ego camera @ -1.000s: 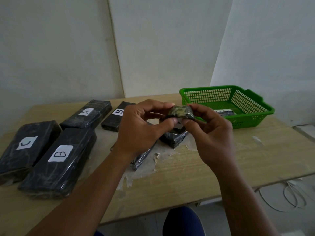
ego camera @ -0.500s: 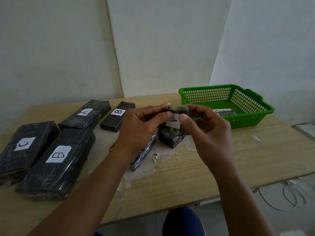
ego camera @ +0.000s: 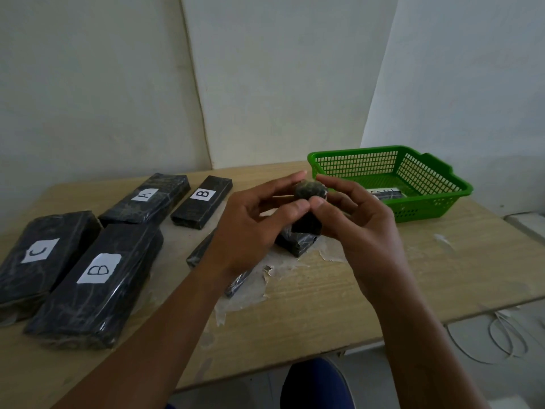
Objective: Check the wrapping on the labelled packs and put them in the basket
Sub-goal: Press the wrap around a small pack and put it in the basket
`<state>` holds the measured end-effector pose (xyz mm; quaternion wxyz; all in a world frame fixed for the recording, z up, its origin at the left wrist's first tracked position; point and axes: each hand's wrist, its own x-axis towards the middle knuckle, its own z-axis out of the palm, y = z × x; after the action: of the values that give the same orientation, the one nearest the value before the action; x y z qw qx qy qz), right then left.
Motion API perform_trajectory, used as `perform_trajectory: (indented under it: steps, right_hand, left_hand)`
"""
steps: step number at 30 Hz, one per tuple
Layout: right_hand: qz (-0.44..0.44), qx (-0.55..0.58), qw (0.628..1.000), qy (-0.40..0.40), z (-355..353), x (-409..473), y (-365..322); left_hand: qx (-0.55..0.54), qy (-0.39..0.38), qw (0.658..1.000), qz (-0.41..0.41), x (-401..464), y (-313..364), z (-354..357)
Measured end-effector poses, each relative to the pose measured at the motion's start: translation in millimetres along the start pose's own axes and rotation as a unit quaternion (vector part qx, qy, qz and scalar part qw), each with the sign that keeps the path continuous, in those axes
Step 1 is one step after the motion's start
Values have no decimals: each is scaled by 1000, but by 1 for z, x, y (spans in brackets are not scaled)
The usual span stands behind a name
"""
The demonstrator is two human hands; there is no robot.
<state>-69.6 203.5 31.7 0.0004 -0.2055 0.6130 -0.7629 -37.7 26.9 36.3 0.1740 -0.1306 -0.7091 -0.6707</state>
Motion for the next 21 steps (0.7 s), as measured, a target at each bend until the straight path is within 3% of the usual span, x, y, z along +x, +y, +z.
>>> perform_trajectory:
  steps: [9,14,18,21]
  right_hand:
    - [-46,49,997,-43,0,-4,-4]
    - [-64,21,997,-38,-1,-4,-2]
    - [-36,10,999,-12,1,-4,-4]
    - [6,-31,999,-15,2,-4,-3]
  left_hand:
    - [14,0,997,79,0,1,-5]
    - [26,14,994,103,-2,-1,-3]
    - [37,35,997,62,-1,1,-2]
    - [9,77,997,-28,3,5,2]
